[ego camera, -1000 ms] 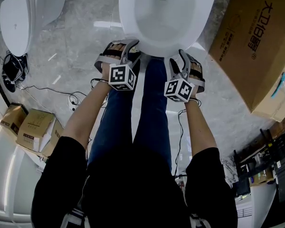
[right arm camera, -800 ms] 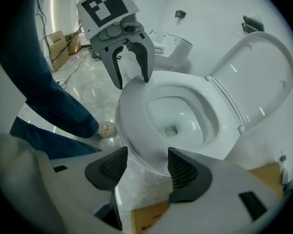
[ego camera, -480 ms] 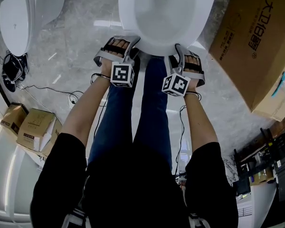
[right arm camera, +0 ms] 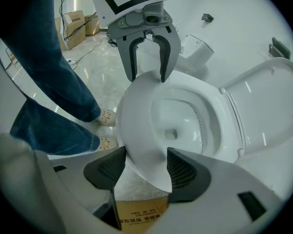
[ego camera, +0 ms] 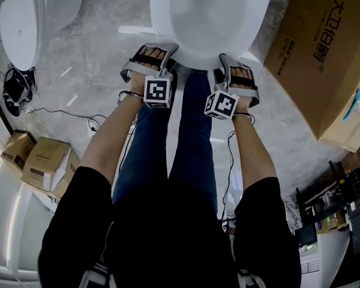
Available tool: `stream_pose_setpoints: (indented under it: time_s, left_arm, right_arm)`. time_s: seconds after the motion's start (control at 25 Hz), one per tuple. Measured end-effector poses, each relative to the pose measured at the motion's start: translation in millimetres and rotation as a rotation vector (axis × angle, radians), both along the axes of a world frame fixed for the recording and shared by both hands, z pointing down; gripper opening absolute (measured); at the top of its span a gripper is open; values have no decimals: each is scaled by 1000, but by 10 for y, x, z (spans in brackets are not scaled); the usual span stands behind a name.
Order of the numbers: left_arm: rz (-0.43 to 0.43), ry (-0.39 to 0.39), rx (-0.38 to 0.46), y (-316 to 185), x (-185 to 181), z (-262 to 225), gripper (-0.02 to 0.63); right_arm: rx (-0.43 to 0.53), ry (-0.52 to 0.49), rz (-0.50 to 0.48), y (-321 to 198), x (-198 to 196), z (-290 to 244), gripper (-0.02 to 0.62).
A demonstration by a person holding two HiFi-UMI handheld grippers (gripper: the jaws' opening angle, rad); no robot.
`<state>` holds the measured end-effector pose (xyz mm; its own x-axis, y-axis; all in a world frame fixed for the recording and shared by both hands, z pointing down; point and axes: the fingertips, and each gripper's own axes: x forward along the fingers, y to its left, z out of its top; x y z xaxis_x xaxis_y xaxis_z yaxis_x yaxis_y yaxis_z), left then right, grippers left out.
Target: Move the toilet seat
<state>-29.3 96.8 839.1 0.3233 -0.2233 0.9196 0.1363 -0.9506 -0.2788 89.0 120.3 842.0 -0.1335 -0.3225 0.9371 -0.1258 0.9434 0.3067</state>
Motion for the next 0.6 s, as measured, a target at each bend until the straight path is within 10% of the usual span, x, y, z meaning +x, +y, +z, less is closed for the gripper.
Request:
stream_pose_setpoints:
  time_s: [0.6]
  left_arm:
    - [-10,59,31,-16,1,-260,265]
  right_arm:
    - [18,-18,0,-16,25,-284,281]
